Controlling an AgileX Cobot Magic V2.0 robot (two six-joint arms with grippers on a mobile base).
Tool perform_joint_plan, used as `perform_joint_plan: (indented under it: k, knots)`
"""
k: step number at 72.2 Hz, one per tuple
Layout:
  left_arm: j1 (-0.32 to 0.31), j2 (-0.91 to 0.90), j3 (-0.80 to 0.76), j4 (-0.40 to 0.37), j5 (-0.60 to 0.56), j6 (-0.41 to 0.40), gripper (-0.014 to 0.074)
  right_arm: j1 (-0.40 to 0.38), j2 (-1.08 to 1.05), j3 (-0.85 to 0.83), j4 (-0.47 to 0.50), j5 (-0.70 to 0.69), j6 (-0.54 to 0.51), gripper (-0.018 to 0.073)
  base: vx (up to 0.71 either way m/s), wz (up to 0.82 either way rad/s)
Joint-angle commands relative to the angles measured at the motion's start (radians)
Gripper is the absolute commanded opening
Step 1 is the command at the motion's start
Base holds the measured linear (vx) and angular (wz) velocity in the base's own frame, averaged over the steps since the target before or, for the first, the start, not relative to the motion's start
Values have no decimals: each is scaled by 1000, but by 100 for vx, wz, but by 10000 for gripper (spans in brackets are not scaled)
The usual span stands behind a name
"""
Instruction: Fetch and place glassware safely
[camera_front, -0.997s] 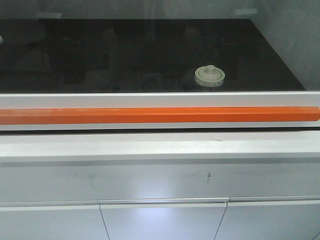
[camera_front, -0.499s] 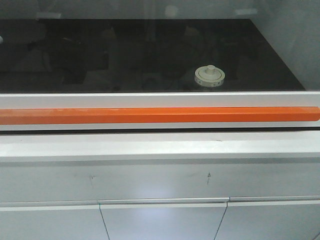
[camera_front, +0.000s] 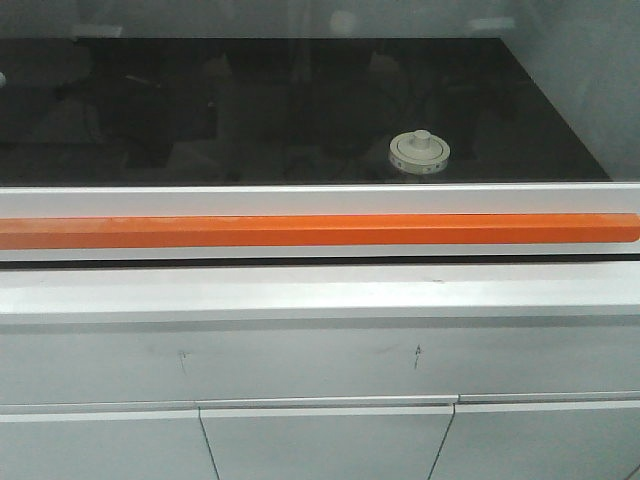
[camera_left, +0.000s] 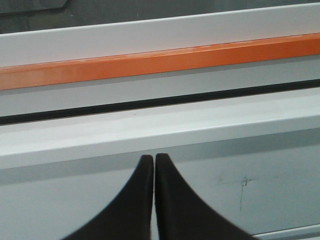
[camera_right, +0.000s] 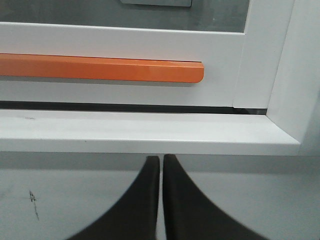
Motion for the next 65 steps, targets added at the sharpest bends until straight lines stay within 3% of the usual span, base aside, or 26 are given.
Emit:
perform_joint_plan:
  k: [1, 14, 20, 32, 43, 54, 65]
  knots:
    - [0, -12, 27, -8, -80, -3, 3, 0, -13, 18, -15, -77, -4, 0, 0, 0]
    - [0, -12, 27, -8, -111, -3, 3, 0, -13, 18, -4, -123, -2, 0, 0, 0]
    - [0, -12, 27, -8, -193, -6, 3, 0, -13, 18, -3, -155, -2, 0, 0, 0]
    - [0, -12, -2, -8, -426, -39, 3, 0, -13, 6, -8, -365, -3, 0, 0, 0]
    - [0, -8, -105, -8, -475, -85, -2, 0, 8, -97, -8, -418, -49, 0, 0, 0]
    - [0, 61, -293, 66, -469, -84, -1, 0, 113, -281, -8, -425, -126, 0, 0, 0]
    - [0, 216, -492, 177, -469, -83, -1, 0, 291, -480, -4, -425, -131, 0, 0, 0]
